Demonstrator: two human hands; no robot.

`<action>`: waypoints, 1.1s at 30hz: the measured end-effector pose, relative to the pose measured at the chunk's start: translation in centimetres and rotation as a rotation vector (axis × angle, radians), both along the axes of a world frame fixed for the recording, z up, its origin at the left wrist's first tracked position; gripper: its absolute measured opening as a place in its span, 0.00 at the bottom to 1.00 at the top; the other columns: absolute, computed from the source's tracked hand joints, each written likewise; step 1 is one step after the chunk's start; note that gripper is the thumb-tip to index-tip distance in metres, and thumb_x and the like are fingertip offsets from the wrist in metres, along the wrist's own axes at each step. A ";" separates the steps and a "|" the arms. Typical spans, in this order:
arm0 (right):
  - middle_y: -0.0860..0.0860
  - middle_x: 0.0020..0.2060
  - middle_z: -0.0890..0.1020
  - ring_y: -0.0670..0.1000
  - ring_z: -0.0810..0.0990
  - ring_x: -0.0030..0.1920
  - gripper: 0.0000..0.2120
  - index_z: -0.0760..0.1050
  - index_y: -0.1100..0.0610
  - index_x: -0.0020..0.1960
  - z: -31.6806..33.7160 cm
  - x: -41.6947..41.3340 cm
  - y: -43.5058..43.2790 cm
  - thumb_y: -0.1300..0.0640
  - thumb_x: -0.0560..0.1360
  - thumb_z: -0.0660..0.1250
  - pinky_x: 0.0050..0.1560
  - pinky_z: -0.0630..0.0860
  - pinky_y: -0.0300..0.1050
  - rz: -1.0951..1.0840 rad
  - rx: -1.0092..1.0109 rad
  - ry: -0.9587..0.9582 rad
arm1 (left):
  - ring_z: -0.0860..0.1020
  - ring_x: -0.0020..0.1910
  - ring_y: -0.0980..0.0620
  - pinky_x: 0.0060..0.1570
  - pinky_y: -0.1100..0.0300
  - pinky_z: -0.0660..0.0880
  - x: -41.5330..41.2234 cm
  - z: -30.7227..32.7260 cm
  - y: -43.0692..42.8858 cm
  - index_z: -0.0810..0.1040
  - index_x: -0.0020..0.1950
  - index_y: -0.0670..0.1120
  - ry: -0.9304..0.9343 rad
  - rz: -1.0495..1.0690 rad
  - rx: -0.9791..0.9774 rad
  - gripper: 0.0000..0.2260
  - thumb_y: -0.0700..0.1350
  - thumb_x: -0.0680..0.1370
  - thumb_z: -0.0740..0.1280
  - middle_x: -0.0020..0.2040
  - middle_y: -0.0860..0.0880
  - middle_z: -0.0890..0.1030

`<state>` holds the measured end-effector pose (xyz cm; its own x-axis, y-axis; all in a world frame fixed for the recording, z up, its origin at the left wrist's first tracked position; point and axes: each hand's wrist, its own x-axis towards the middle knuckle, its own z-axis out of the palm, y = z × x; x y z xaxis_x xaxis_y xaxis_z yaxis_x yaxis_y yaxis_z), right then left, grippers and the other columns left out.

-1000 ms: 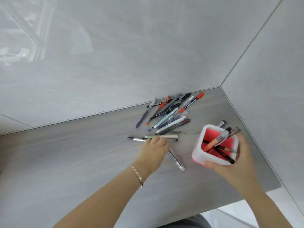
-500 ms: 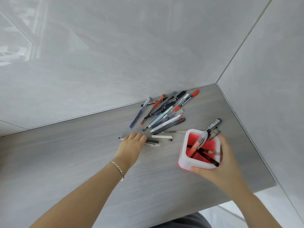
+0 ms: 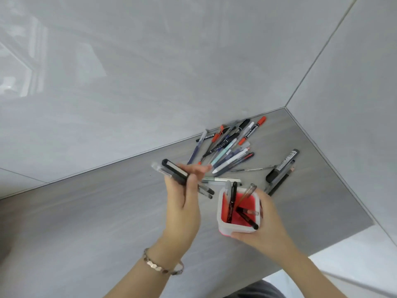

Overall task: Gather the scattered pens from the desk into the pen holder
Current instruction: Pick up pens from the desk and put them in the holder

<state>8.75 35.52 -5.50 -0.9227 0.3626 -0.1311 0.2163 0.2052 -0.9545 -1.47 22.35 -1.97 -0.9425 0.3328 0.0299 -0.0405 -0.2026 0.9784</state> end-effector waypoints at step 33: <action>0.41 0.42 0.82 0.37 0.80 0.40 0.24 0.77 0.44 0.43 1.0 -0.3 4.7 0.67 0.56 0.77 0.40 0.75 0.27 0.136 -0.015 0.092 | 0.72 0.36 0.45 0.37 0.54 0.67 -0.8 -7.9 0.6 0.66 0.52 0.43 0.229 -0.336 -1.245 0.04 0.41 0.80 0.54 0.38 0.44 0.73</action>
